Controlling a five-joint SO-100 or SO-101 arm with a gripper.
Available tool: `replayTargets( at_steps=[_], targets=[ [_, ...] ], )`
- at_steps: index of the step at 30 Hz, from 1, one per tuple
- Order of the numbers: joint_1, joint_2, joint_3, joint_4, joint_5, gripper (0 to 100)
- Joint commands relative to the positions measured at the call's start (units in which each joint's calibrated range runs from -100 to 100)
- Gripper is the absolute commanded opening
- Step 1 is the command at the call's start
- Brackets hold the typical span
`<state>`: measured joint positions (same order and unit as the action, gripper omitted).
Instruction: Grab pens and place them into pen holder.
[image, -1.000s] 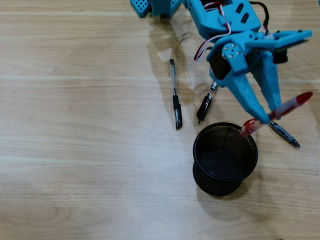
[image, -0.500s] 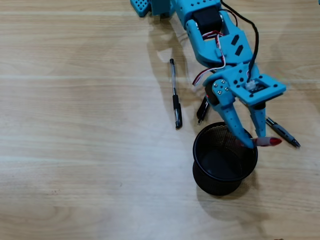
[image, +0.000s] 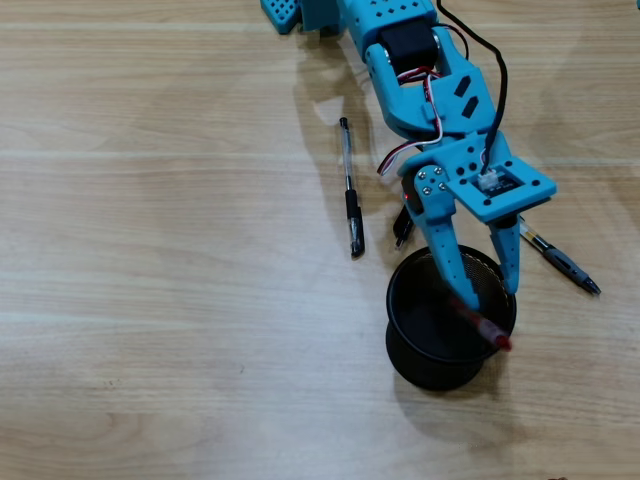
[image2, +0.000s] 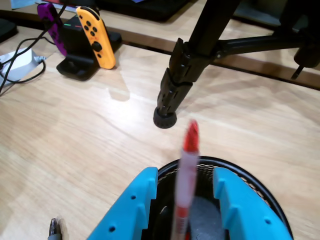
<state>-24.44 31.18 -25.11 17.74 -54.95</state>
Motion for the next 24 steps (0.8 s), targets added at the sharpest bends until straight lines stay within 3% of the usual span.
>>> replayTargets(
  at_steps=[1, 7, 12, 19, 24],
  targets=[
    [0.4, -1.5, -0.3, -1.0, 0.2, 15],
    [1.3, -9.0, 2.2, 5.1, 4.5, 13],
    [3.7, -18.7, 3.0, 25.8, 7.0, 2],
    [8.9, -30.6, 3.3, 53.8, 10.4, 2],
    [13.6, -36.7, 3.4, 68.2, 11.4, 2]
  ],
)
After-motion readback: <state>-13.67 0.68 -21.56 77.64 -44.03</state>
